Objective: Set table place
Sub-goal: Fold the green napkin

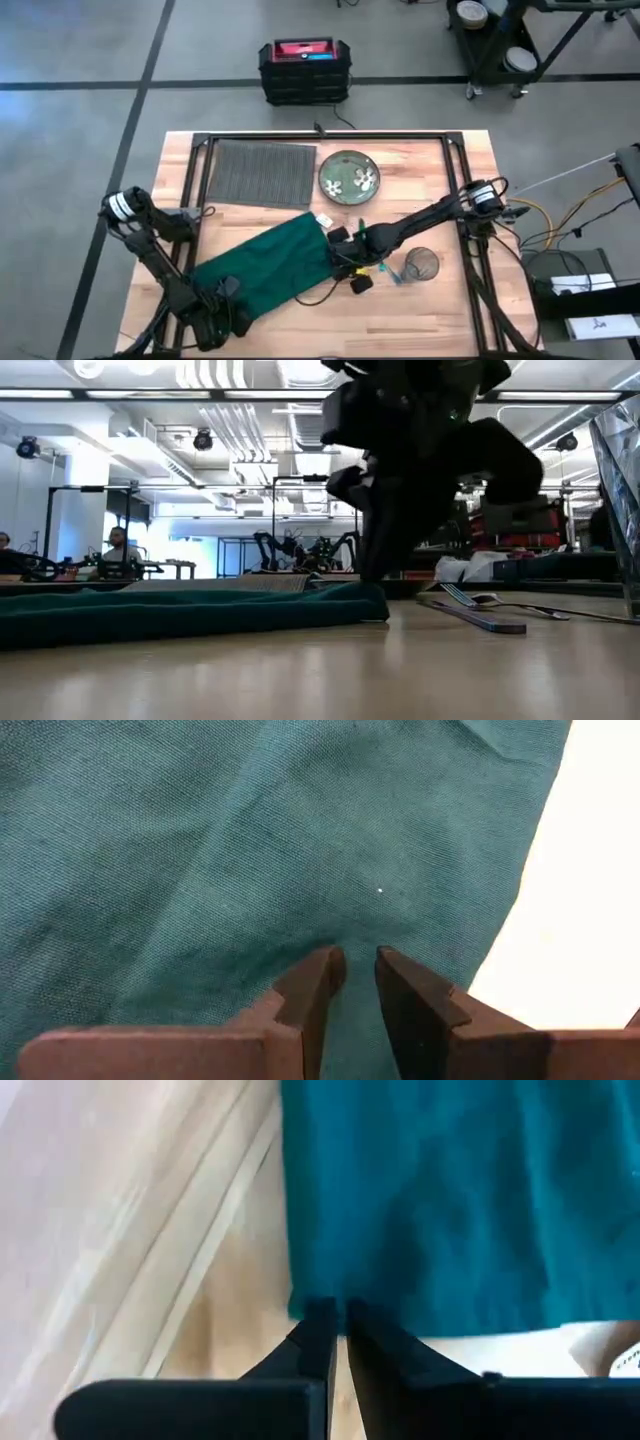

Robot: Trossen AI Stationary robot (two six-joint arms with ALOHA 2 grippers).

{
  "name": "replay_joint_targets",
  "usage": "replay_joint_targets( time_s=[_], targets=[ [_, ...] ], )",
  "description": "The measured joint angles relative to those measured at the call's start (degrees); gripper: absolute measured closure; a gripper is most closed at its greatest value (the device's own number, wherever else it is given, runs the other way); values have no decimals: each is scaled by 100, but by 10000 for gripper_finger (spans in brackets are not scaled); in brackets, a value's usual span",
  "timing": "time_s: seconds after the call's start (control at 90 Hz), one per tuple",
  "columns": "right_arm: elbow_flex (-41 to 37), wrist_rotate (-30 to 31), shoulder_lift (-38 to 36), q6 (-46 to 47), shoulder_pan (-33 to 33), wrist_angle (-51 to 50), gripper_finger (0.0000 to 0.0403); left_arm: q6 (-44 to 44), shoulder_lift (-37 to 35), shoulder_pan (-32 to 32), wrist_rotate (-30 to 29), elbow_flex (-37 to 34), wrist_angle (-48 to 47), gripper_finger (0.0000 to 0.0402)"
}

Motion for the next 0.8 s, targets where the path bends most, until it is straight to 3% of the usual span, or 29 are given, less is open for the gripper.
replay_joint_targets(
  time_s=[0.367,0.8],
  targets=[
    [-80,55,499,134,42,332,389,22,4,0,-39,-2,2,326],
    [-55,1051,440,-739,16,-1055,389,-24,13,-210,30,-2,-52,326]
  ],
)
